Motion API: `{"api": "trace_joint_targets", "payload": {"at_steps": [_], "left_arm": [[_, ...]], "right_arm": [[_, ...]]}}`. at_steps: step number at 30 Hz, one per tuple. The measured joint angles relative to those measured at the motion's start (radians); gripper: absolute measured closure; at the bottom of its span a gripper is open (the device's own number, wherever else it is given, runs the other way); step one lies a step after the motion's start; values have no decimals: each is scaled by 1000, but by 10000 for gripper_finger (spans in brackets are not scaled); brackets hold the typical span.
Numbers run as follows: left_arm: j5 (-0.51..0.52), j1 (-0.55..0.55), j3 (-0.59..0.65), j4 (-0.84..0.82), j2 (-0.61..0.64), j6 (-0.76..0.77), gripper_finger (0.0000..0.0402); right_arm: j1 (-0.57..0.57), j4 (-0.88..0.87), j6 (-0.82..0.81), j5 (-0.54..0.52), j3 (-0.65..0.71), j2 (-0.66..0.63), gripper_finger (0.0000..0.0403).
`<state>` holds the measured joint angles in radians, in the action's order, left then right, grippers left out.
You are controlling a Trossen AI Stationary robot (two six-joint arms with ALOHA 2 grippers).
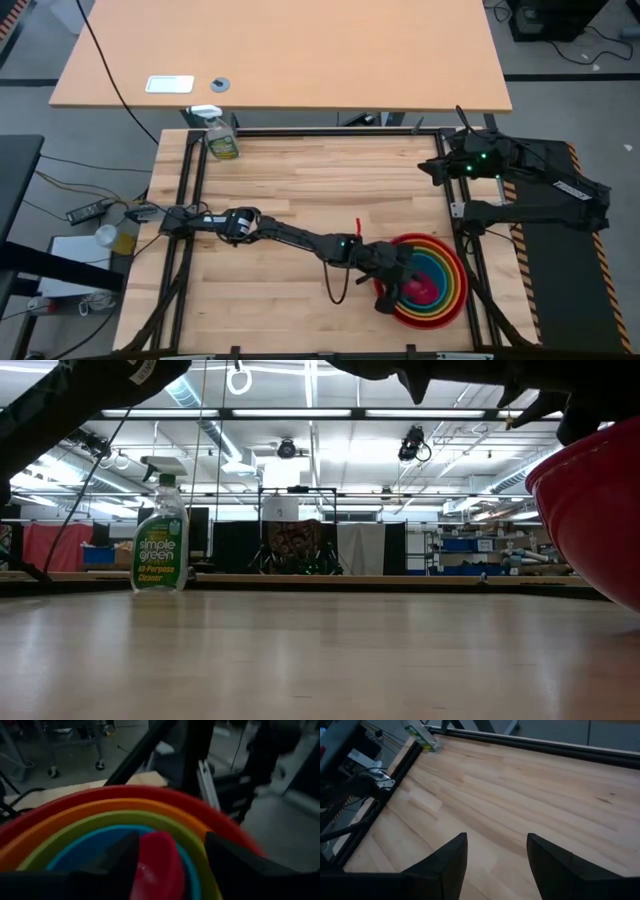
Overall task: Nest bowls inside each other
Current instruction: Return to Home Position
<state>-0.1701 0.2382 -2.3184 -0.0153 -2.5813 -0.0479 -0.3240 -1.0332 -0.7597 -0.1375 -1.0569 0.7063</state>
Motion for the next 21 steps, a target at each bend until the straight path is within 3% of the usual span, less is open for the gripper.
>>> {"api": "trace_joint_targets", "payload": {"at_steps": [3, 6, 11, 14, 19, 21], "left_arm": [[-1, -5, 1, 18, 9, 145, 135], [0, -10, 2, -19, 53, 312, 121], [-3, -19, -1, -293, 143, 480, 130], [28, -9, 2, -526, 204, 446, 148], [281, 69, -1, -838, 340, 324, 194], [326, 92, -1, -913, 363, 312, 214]], "right_arm": [[0, 0, -1, 2, 0, -19, 193], [0, -2, -14, 42, 0, -38, 193], [0, -7, -14, 133, 1, -53, 193], [6, 55, 6, 187, 28, -66, 193], [52, 258, 22, 210, 127, -134, 193], [80, 323, 23, 180, 169, -188, 193]]}}
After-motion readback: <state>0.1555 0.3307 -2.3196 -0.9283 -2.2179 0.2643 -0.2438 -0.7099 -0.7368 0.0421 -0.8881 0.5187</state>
